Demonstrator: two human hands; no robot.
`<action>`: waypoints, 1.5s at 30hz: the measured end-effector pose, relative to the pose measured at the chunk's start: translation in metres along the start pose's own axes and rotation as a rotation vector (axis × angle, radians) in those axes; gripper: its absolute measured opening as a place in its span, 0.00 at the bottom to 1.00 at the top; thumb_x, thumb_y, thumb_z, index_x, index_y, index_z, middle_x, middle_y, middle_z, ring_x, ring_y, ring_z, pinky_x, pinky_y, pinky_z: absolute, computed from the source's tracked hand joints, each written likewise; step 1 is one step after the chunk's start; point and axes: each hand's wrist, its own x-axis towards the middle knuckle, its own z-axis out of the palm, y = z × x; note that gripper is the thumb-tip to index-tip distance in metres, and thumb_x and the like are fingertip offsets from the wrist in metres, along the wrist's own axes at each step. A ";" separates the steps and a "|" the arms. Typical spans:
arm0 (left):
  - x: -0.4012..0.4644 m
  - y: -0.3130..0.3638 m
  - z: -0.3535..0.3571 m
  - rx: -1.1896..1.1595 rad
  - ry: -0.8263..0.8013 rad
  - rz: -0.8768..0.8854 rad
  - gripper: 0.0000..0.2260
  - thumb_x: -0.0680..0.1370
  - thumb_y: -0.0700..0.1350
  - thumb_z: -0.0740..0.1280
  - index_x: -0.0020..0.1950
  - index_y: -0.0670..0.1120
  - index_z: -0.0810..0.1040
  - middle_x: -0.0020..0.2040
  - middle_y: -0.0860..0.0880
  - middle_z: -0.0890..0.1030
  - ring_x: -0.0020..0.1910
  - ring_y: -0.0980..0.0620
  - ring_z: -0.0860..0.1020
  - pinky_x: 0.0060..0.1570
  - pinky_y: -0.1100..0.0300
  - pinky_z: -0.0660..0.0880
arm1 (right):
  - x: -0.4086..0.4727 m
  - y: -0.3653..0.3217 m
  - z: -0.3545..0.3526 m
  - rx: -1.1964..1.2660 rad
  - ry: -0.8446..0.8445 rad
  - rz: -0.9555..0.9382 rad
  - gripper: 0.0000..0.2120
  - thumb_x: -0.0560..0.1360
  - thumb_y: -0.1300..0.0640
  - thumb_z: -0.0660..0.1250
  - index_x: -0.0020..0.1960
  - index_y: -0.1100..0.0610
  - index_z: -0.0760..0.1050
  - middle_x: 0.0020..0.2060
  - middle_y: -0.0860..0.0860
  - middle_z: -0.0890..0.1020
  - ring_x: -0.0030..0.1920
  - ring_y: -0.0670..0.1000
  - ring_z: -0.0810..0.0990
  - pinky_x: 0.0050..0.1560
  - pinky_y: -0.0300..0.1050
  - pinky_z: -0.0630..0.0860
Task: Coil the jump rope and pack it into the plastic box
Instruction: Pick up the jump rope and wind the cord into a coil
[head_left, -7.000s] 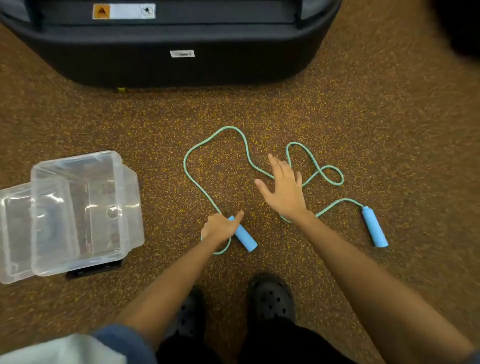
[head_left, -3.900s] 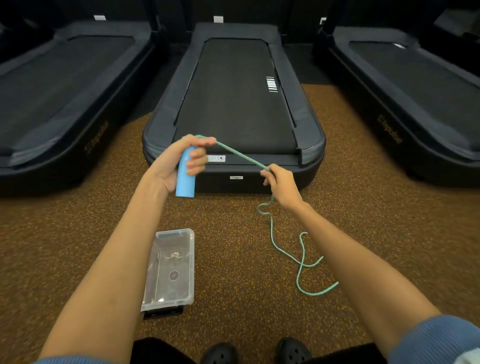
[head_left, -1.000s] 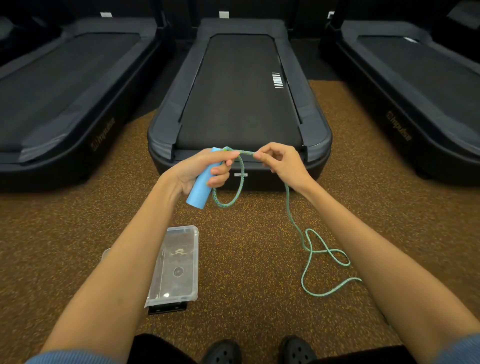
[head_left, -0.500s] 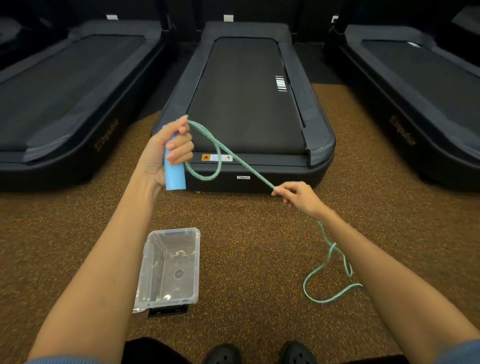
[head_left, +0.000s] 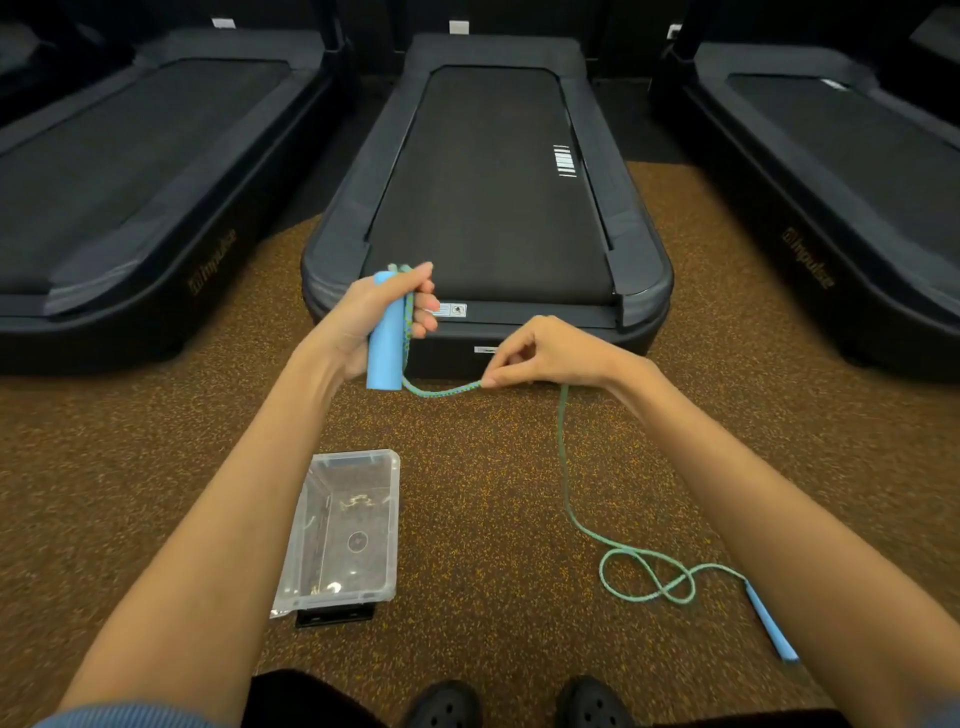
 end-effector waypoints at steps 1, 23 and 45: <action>0.000 -0.003 0.002 0.050 -0.015 -0.012 0.08 0.79 0.45 0.65 0.42 0.42 0.76 0.29 0.50 0.80 0.25 0.56 0.77 0.26 0.68 0.73 | 0.001 -0.006 -0.002 -0.007 0.009 -0.029 0.06 0.72 0.51 0.73 0.46 0.52 0.85 0.25 0.43 0.78 0.28 0.42 0.68 0.31 0.34 0.63; -0.006 -0.022 0.038 0.214 -0.252 -0.161 0.21 0.80 0.55 0.59 0.55 0.37 0.76 0.40 0.40 0.84 0.35 0.47 0.83 0.36 0.60 0.81 | 0.006 -0.009 -0.007 0.195 0.403 -0.067 0.06 0.70 0.55 0.75 0.40 0.57 0.81 0.33 0.52 0.82 0.36 0.50 0.76 0.41 0.48 0.73; 0.002 -0.021 0.023 0.140 -0.245 -0.123 0.08 0.78 0.45 0.65 0.41 0.42 0.77 0.23 0.52 0.67 0.19 0.57 0.66 0.22 0.67 0.64 | 0.013 0.021 0.007 0.310 0.583 -0.066 0.07 0.76 0.59 0.68 0.49 0.63 0.80 0.33 0.48 0.79 0.31 0.37 0.75 0.35 0.27 0.67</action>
